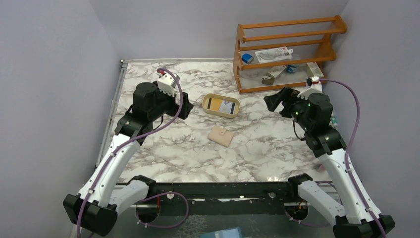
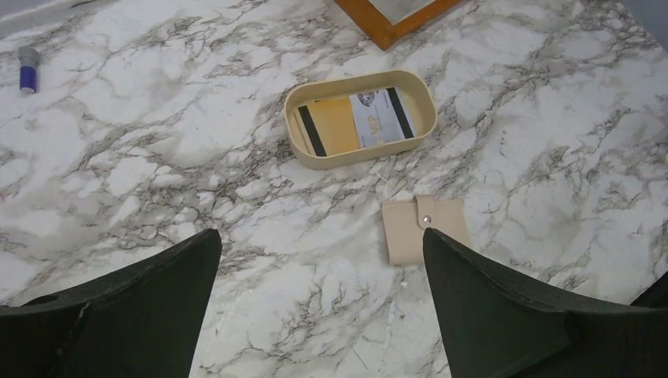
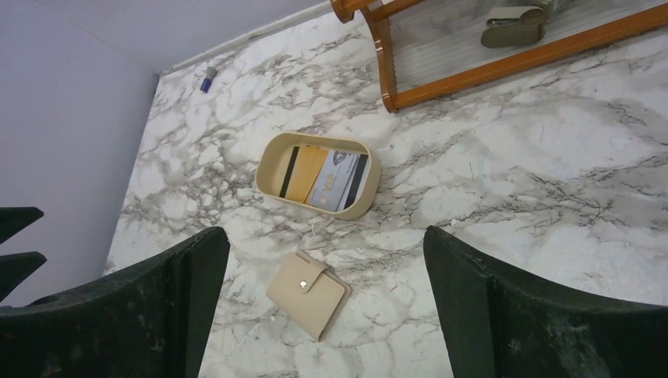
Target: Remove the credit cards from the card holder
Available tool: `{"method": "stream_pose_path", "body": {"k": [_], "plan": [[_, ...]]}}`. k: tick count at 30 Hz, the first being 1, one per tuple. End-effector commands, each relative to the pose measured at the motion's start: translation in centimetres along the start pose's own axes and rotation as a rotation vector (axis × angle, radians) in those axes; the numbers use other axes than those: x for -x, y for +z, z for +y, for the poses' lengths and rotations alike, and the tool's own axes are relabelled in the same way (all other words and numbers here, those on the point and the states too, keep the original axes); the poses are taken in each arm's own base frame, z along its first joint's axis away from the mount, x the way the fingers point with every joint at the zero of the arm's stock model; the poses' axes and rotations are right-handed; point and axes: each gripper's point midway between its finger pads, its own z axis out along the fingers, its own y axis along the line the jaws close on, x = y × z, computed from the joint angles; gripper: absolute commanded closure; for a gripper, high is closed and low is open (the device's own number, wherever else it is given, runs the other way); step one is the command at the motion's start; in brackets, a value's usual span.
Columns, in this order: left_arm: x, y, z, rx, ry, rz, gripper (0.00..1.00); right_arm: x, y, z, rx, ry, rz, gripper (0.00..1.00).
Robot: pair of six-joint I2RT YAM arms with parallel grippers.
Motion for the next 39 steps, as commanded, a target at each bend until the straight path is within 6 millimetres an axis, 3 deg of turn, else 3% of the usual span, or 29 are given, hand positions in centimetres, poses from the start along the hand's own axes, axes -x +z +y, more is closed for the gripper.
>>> {"method": "stream_pose_path", "body": {"k": [1,4,7,10,14,20,23,28,30,35,39], "plan": [[-0.4,0.0,0.6,0.066,-0.156,-0.019,0.01,1.4,-0.4,-0.4,-0.045,-0.046,-0.025,0.0],[-3.2,1.0,0.2,0.074,-0.353,0.027,0.01,0.1,0.1,-0.5,-0.032,-0.076,0.035,0.0],[-6.3,1.2,-0.1,0.087,-0.511,0.031,0.01,-2.9,1.3,0.3,0.054,-0.093,0.171,0.0],[-8.4,1.0,0.0,0.113,-0.581,0.026,0.01,-6.5,2.5,0.4,0.08,-0.068,0.368,0.08],[-10.1,1.2,0.2,0.139,-0.619,0.062,0.01,-9.7,3.1,0.1,0.086,-0.113,0.443,0.1],[-15.5,3.7,0.4,0.178,-0.775,0.171,0.01,-14.3,4.4,1.3,0.085,-0.216,0.545,0.1],[-17.1,4.5,-0.1,0.158,-0.861,0.169,0.01,-17.2,5.7,2.5,0.109,-0.279,0.609,0.17],[-17.2,4.7,0.3,0.174,-0.805,0.195,0.01,-22.4,8.8,2.6,0.111,-0.384,0.707,0.2],[-17.2,4.6,0.4,0.181,-0.781,0.209,0.01,-22.6,10.3,2.9,0.115,-0.396,0.691,0.21],[-17.3,4.2,0.4,0.182,-0.771,0.211,0.01,-20.3,13.6,5.0,0.134,-0.436,0.604,0.21],[-17.7,4.1,0.3,0.179,-0.784,0.213,0.01,-20.4,15.1,6.4,0.185,-0.447,0.62,0.24]]}}
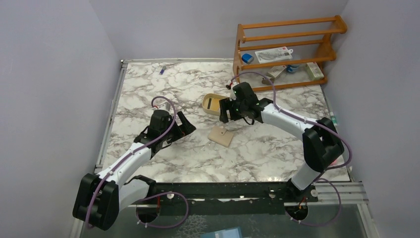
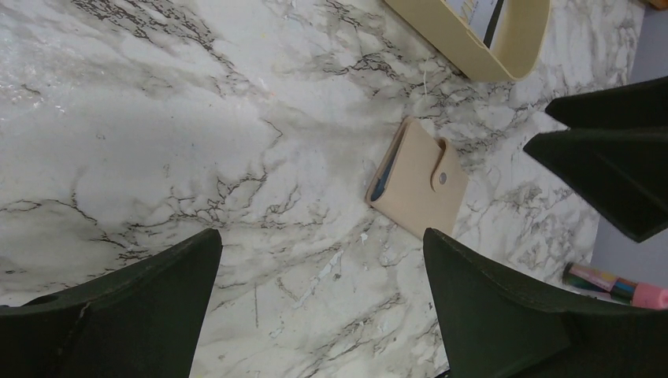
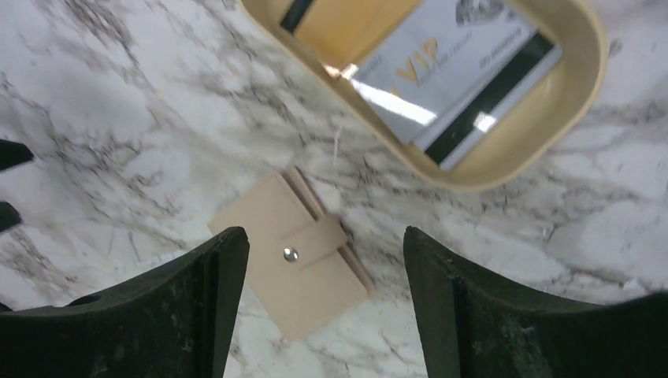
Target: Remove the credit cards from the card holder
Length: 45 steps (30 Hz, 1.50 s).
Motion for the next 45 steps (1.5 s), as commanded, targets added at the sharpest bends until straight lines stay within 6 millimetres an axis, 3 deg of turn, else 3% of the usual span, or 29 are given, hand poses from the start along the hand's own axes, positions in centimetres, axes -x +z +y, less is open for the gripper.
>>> {"method": "stream_pose_path", "body": {"k": [1,6,11,18,24,27,32,37,45], "plan": [[0.3,-0.3,-0.3,-0.019,0.006,-0.02,0.01,3.7,1.0,1.1,0.04,-0.057,-0.078,0.27],[0.2,-0.2,0.4,0.011,0.006,-0.021,0.01,2.5,2.0,0.3,-0.051,-0.068,0.012,0.37],[0.0,-0.2,1.0,0.038,0.016,-0.017,0.01,0.7,1.5,-0.3,-0.183,0.013,0.096,0.46],[-0.4,0.2,1.1,0.03,0.006,-0.002,0.01,0.3,-0.6,0.3,-0.291,0.399,0.105,0.38],[-0.7,0.0,1.3,0.026,0.005,-0.006,0.01,0.2,-0.2,0.5,-0.438,0.603,0.204,0.34],[-1.0,-0.2,1.6,0.032,0.006,-0.005,0.01,-1.0,0.6,0.2,-0.536,0.635,0.288,0.37],[-0.7,-0.7,2.1,0.062,0.034,-0.019,0.01,-2.9,1.1,1.7,-0.505,0.697,0.338,0.43],[-0.5,-0.9,2.2,0.068,0.05,-0.025,0.01,-5.4,1.0,1.7,-0.516,0.719,0.371,0.47],[-1.3,-0.6,2.4,0.058,0.058,0.002,0.01,-5.8,2.4,2.2,-0.481,0.72,0.354,0.51]]}}
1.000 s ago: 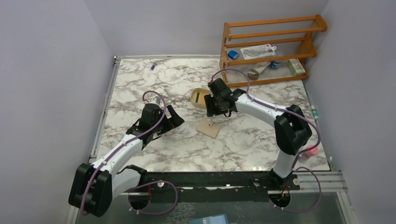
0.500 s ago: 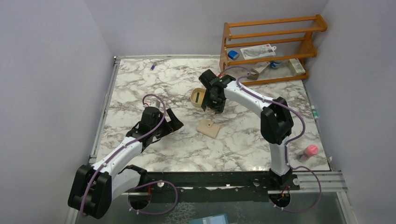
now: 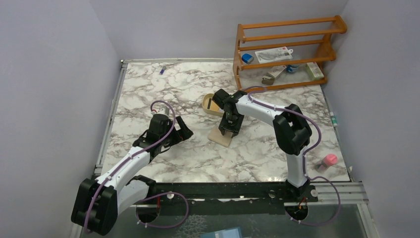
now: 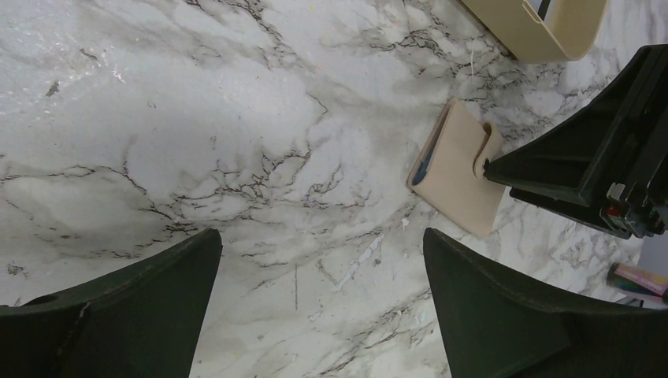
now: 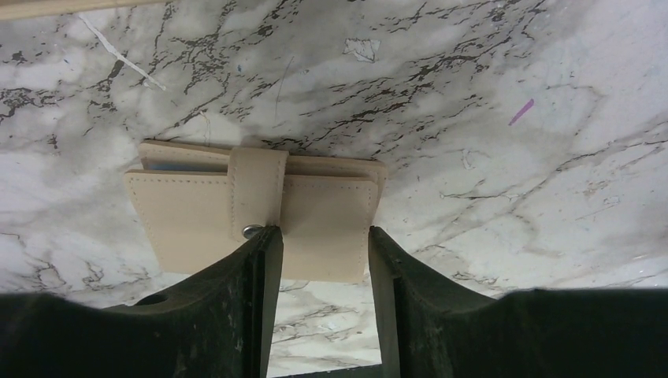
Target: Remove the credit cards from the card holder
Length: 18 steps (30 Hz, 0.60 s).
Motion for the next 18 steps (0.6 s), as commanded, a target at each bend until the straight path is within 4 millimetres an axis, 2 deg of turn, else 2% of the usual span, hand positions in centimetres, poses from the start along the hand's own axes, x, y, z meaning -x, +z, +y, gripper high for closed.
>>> {"method": "stream_pose_path", "body": {"k": [1,6,10,14,18], "plan": [[-0.1,0.0,0.3,-0.001,0.022,-0.005,0.01,0.3,-0.7,1.8,0.056,0.016,-0.032,0.51],[-0.1,-0.4,0.4,0.005,0.027,-0.009,0.01,1.6,-3.3,3.9,0.158,0.005,-0.117,0.51],[-0.4,-0.3,0.6,0.005,0.021,-0.005,0.01,2.6,-5.0,4.7,0.215,-0.012,-0.172,0.51],[-0.3,-0.3,0.5,0.003,0.021,-0.004,0.01,2.9,-4.4,4.6,0.183,-0.014,-0.175,0.5],[-0.2,-0.4,0.3,-0.002,0.022,-0.004,0.01,2.4,-2.7,4.4,0.16,-0.025,-0.155,0.5]]}}
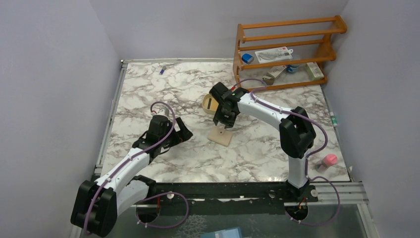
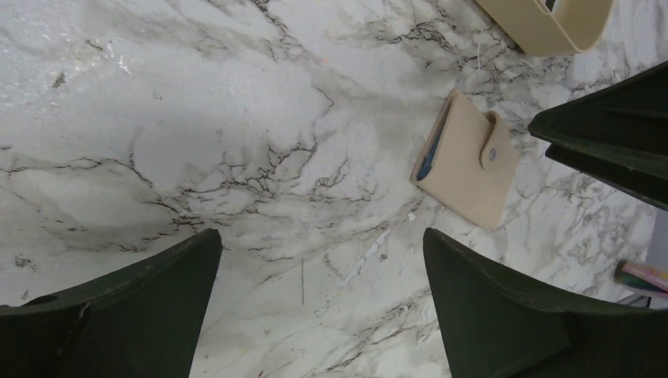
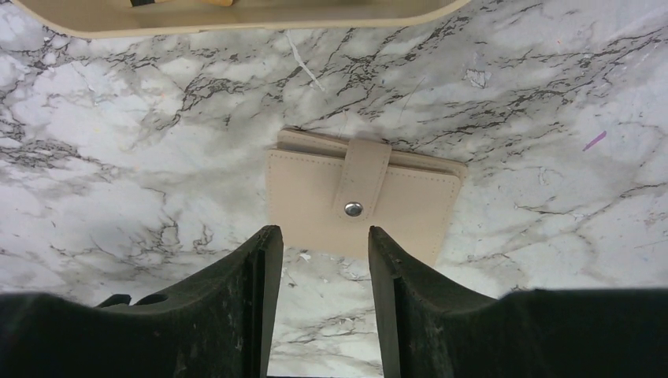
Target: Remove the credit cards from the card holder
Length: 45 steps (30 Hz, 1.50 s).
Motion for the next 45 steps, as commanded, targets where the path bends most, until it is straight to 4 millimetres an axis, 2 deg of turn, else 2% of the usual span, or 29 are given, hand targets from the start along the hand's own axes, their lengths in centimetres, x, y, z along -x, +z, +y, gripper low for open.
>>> {"method": "stream_pose_path", "body": {"k": [1,7,10,24,31,34,35,39,43,45], "plan": [[0.2,-0.3,-0.1,-0.006,0.009,-0.01,0.01,0.1,1.4,-0.3,-0.031,-0.017,-0.025,0.5],[0.3,-0.9,0.0,0.003,0.016,-0.017,0.01,0.1,2.6,-0.2,-0.04,-0.036,-0.024,0.52],[0.3,-1.0,0.0,0.002,0.014,-0.017,0.01,0.2,3.0,0.0,-0.038,-0.045,-0.025,0.56],[0.0,-1.0,0.0,0.001,0.006,-0.008,0.01,-1.4,5.1,-2.3,-0.101,-0.087,0.018,0.57],[-0.1,-0.7,0.1,0.001,0.004,-0.001,0.01,-1.6,5.9,-2.1,-0.085,-0.085,0.02,0.58],[0.0,-0.8,0.0,0.001,0.006,-0.003,0.01,-1.9,6.5,-2.2,-0.095,-0.089,0.035,0.73],[-0.1,-0.7,0.1,0.002,0.007,-0.002,0.01,-2.0,6.6,-2.2,-0.095,-0.09,0.04,0.81],[-0.2,-0.6,0.2,0.008,0.004,0.002,0.01,-2.5,7.1,-2.6,-0.103,-0.088,0.057,0.99],[-0.7,-0.2,0.0,-0.019,-0.018,0.016,0.02,-3.1,7.2,-2.9,-0.097,-0.07,0.071,0.99],[-1.2,0.1,-0.8,-0.07,-0.046,0.032,0.02,-3.2,6.9,-2.3,-0.044,-0.038,0.07,0.99]]}}
